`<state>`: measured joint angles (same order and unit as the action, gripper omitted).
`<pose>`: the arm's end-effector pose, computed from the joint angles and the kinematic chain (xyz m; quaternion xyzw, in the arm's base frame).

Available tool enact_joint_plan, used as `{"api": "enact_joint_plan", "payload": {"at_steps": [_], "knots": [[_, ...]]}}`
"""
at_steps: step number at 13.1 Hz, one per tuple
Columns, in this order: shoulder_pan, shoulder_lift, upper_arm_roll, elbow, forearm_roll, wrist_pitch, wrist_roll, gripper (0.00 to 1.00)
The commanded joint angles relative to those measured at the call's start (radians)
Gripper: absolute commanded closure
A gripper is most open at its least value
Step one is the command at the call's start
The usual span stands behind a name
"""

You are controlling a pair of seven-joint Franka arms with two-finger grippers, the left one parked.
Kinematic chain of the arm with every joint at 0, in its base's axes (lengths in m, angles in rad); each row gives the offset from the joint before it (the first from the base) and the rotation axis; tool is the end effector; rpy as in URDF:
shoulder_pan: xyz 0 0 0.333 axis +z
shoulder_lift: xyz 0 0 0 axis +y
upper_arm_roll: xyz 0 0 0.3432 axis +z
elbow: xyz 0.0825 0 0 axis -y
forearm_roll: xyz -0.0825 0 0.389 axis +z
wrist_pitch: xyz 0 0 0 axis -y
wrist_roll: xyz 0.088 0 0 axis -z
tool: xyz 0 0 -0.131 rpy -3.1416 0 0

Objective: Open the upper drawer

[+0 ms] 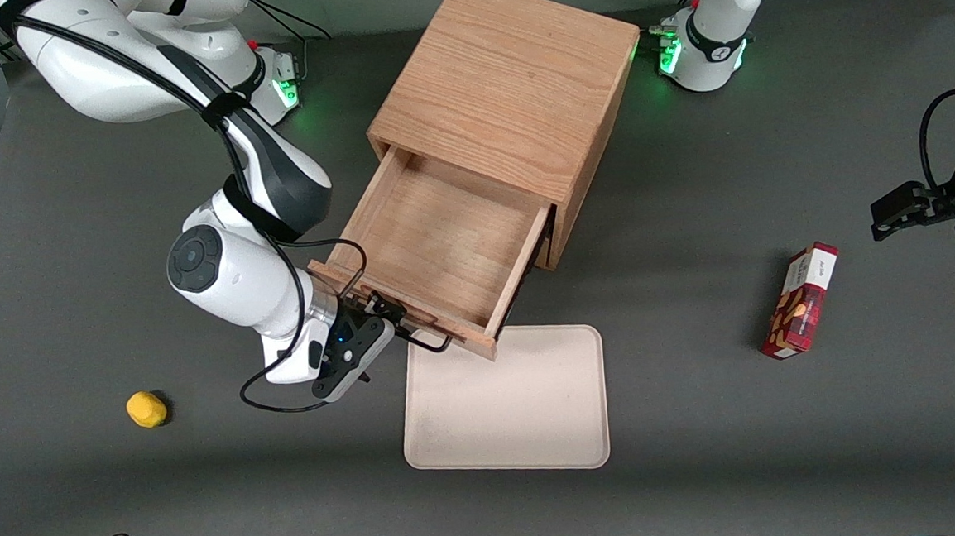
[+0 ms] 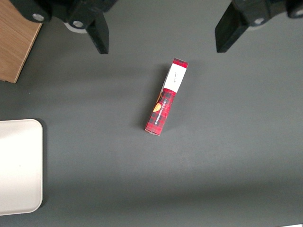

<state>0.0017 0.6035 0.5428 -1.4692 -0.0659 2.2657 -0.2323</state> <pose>0.6827 0.3170 0.3917 -0.9259 -0.3332 -0.1178 0.1337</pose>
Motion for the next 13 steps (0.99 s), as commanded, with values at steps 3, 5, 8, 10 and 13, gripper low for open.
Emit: {"api": "enact_joint_plan", "payload": {"at_steps": [3,5,8,10,13], "knots": [[0.018,-0.031,0.034,0.020,0.024,-0.058,0.243,0.00],[0.018,-0.037,0.034,0.023,0.026,-0.084,0.260,0.00],[0.012,-0.037,0.034,0.082,0.026,-0.193,0.258,0.00],[0.006,-0.037,0.032,0.151,0.023,-0.305,0.258,0.00],[-0.017,-0.111,0.011,0.182,0.023,-0.428,0.260,0.00]]}}
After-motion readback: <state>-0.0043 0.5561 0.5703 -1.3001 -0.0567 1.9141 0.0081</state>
